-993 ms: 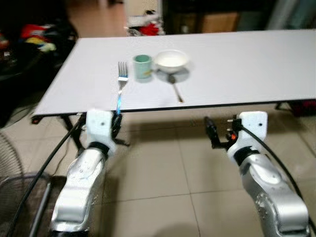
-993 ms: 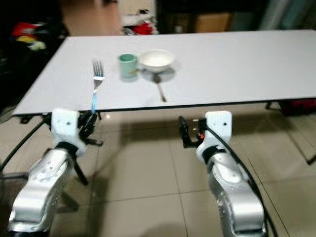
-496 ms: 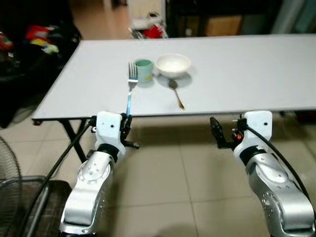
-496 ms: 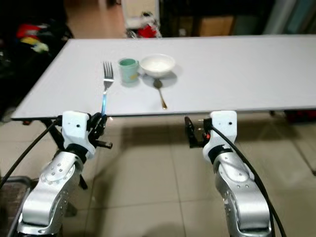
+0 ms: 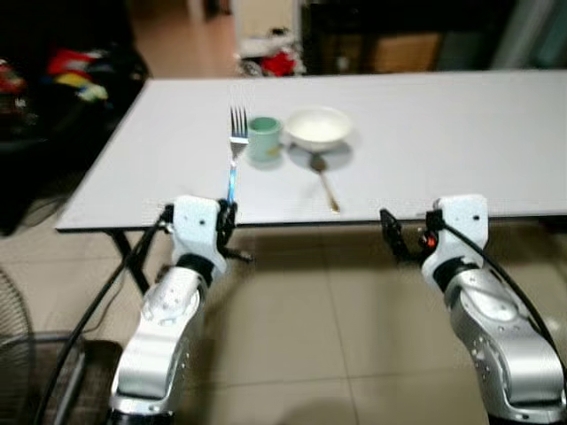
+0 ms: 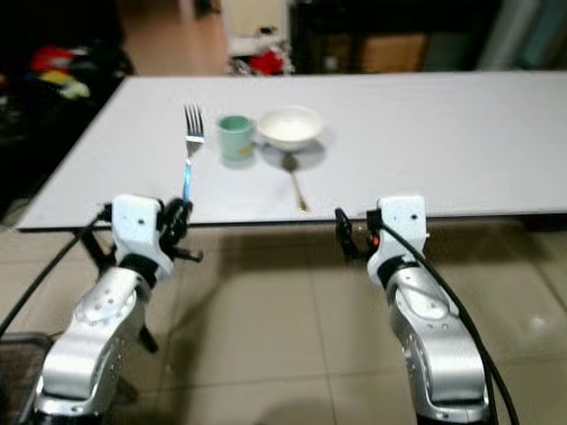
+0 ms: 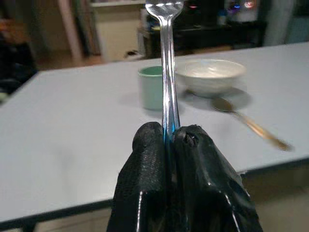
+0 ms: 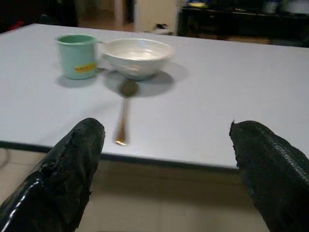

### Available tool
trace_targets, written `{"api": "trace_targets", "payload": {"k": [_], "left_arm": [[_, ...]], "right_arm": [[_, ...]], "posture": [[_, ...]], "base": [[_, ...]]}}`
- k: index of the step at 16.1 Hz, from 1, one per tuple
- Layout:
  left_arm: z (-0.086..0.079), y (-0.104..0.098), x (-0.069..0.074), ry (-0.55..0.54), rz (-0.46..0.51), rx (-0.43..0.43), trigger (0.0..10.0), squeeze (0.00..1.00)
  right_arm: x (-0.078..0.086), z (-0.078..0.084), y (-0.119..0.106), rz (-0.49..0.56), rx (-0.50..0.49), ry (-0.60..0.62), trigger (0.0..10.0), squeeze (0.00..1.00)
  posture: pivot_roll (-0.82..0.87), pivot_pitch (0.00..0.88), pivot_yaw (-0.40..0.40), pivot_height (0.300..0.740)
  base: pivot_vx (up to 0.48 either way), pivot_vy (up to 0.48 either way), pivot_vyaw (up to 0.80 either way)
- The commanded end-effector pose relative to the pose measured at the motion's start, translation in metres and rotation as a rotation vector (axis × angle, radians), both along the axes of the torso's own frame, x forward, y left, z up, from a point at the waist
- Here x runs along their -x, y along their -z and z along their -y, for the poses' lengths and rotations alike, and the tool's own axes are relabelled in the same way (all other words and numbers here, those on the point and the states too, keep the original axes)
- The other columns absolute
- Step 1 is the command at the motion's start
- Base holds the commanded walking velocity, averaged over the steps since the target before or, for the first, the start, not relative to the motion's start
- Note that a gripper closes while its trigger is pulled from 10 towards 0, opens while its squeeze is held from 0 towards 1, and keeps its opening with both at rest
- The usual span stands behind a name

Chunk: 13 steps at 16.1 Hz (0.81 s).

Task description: Setting the table

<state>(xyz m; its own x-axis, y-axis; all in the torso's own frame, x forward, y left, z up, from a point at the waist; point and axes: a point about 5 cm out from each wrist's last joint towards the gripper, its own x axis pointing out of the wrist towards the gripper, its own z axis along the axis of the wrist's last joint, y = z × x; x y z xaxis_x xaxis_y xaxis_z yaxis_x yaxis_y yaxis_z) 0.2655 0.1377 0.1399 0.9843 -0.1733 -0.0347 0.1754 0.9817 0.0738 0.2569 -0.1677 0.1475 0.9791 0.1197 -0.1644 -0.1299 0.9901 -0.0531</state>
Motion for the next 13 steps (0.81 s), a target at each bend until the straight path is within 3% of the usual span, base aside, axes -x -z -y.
{"api": "trace_targets", "payload": {"k": [1, 7, 13], "left_arm": [[-0.003, 0.001, 0.0, -0.007, -0.003, -0.012, 10.0, 0.0], [-0.008, 0.017, 0.014, -0.01, -0.068, -0.032, 10.0, 0.0], [-0.009, 0.02, 0.019, -0.025, -0.079, -0.045, 10.0, 0.0]], "right_arm": [[0.002, -0.004, -0.006, 0.022, 0.002, -0.032, 10.0, 0.0], [0.012, -0.013, 0.016, -0.063, -0.015, -0.049, 10.0, 0.0], [0.012, -0.012, 0.018, -0.064, -0.023, -0.069, 10.0, 0.0]], "posture": [[-0.06, 0.0, 0.017, 0.74], [-0.03, 0.0, 0.033, 0.74], [-0.01, 0.0, 0.027, 0.74]], "base": [[0.319, 0.0, 0.0], [0.321, 0.0, 0.0], [0.317, 0.0, 0.0]]}}
